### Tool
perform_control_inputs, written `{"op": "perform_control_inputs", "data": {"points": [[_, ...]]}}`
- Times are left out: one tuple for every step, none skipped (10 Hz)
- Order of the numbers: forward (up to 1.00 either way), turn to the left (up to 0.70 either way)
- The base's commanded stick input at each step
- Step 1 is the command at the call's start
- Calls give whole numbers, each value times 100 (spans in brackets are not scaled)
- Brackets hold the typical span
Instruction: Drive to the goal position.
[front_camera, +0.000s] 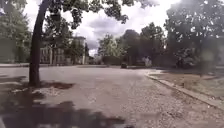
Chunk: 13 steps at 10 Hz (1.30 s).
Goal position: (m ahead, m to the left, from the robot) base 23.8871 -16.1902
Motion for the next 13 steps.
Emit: {"op": "perform_control_inputs", "data": {"points": [[85, 0], [85, 0], [85, 0], [85, 0], [85, 0], [85, 0], [85, 0], [85, 0], [85, 0], [85, 0], [85, 0], [85, 0], [85, 0]]}}
